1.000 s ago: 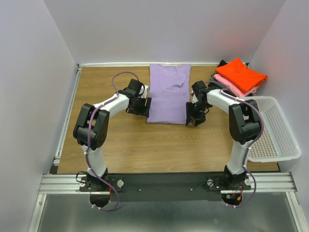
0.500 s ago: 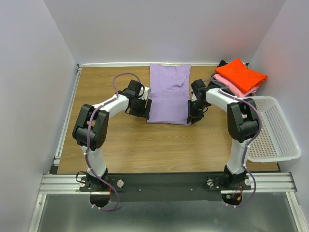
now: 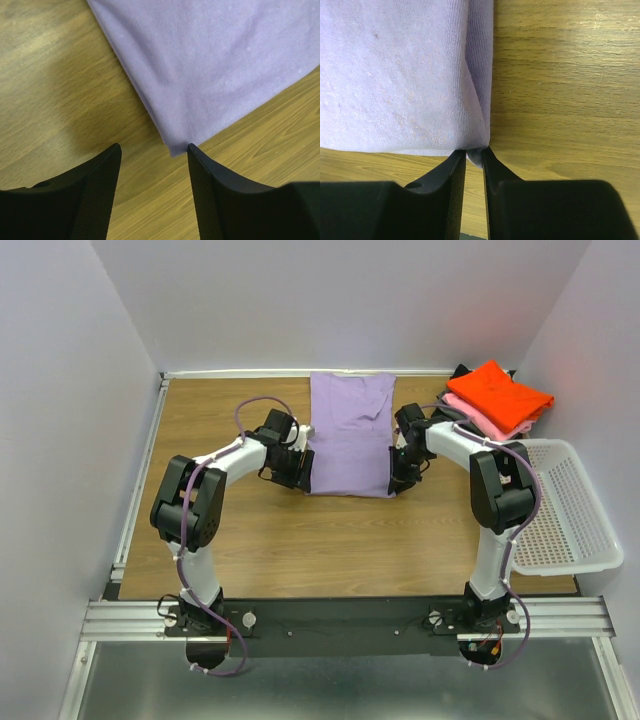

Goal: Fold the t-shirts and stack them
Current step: Fold the tshirt

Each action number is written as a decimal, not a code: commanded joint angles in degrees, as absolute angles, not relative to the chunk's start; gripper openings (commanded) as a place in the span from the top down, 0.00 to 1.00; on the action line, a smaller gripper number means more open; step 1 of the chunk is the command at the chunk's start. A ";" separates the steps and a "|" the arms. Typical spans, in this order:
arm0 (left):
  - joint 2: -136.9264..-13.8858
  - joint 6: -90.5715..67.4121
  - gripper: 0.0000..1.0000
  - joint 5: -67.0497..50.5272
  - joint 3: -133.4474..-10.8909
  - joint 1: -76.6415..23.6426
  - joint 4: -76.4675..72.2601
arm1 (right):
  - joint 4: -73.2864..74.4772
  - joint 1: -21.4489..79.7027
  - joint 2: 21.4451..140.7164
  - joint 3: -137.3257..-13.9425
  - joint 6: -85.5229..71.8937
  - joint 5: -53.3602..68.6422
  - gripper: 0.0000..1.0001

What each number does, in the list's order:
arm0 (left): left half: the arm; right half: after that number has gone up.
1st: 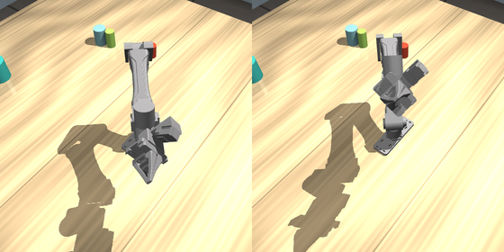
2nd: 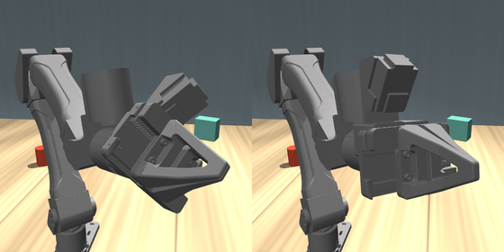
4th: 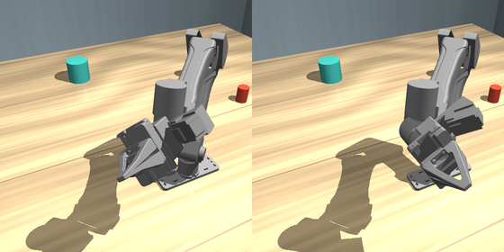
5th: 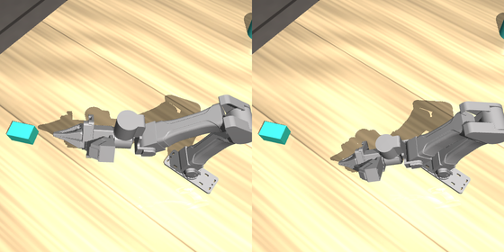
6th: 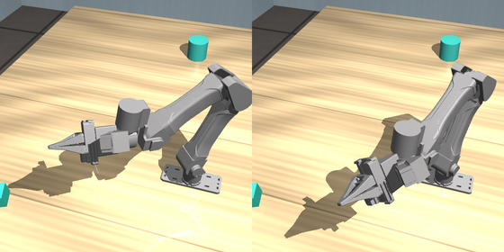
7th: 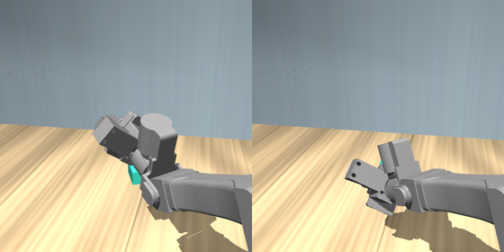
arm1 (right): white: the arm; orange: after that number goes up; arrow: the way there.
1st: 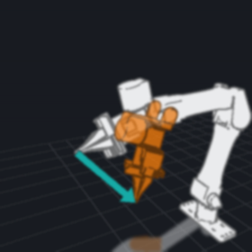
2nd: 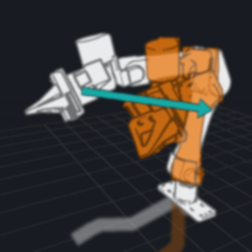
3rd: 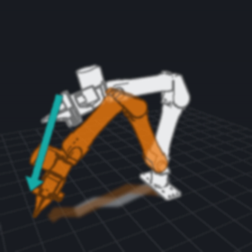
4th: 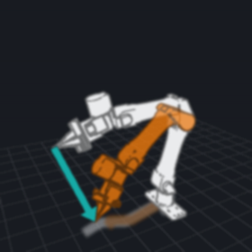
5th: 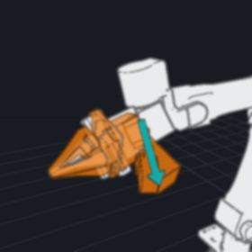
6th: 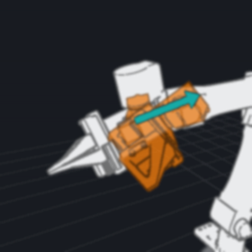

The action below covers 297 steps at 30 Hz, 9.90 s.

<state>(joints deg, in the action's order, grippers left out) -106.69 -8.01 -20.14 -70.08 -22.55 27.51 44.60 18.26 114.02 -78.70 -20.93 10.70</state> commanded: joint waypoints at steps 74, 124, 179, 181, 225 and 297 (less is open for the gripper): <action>-85.00 -17.67 1.00 -29.70 -65.65 -28.39 43.41 | 68.20 19.07 89.13 -76.99 -15.99 22.15 0.98; -106.24 -18.72 1.00 -30.41 -97.20 -20.92 49.48 | 70.93 13.63 108.01 -109.59 -28.48 5.18 0.99; -135.09 -19.94 0.29 -28.12 -121.29 -16.52 38.59 | 43.86 4.83 132.01 -113.55 -18.19 15.56 0.41; -135.79 -20.48 0.30 -28.21 -122.08 -17.49 38.41 | 43.42 4.83 132.27 -113.55 -18.37 15.73 0.43; -142.29 -27.68 0.89 -23.29 -123.84 -21.09 32.43 | 40.78 4.92 132.37 -110.39 -19.42 18.46 0.94; -117.68 -31.20 0.25 -16.08 -92.55 -18.28 21.18 | 38.76 6.86 135.27 -120.77 -16.09 28.12 0.09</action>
<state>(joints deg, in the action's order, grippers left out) -118.17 -33.67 -12.27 -92.90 -16.69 22.68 39.22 9.13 139.87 -124.18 -17.89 28.73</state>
